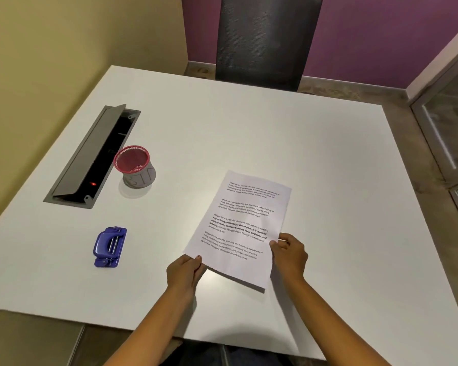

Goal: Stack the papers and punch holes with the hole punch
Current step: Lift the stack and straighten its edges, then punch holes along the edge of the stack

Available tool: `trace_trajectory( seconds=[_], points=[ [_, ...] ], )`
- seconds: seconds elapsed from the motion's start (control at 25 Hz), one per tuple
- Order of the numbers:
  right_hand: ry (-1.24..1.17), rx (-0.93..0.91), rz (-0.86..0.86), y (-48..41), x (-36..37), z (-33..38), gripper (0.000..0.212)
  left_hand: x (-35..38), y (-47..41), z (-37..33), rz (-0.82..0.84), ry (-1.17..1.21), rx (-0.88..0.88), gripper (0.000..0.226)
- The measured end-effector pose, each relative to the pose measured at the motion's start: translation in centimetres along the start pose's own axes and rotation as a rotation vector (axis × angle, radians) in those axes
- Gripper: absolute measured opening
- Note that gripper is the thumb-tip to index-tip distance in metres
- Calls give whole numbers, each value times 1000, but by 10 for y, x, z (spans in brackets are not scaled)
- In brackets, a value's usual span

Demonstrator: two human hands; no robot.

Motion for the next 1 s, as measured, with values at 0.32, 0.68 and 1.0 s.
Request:
trace_trajectory(
  seconds=[0.32,0.68,1.0],
  points=[
    [219,94,125,-21,1,-4,39,-6,-3,16,-19,-1,-47,17],
    [223,77,165,-33,-3,-12,14,-23,-5,-4,16,-149,84,10],
    [334,15,187,-40,-2,-20,22,-84,-14,-81,-573,-352,614,23]
  ],
)
Point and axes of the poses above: each hand's wrist, its own y-axis away from the middle knuckle, its own x-axis out of the palm, z = x × y, the point moved 1 cm from there along -y, towards the middle knuckle, and after that the axes turned 6 degrees about -x, right-handed, at the moved point
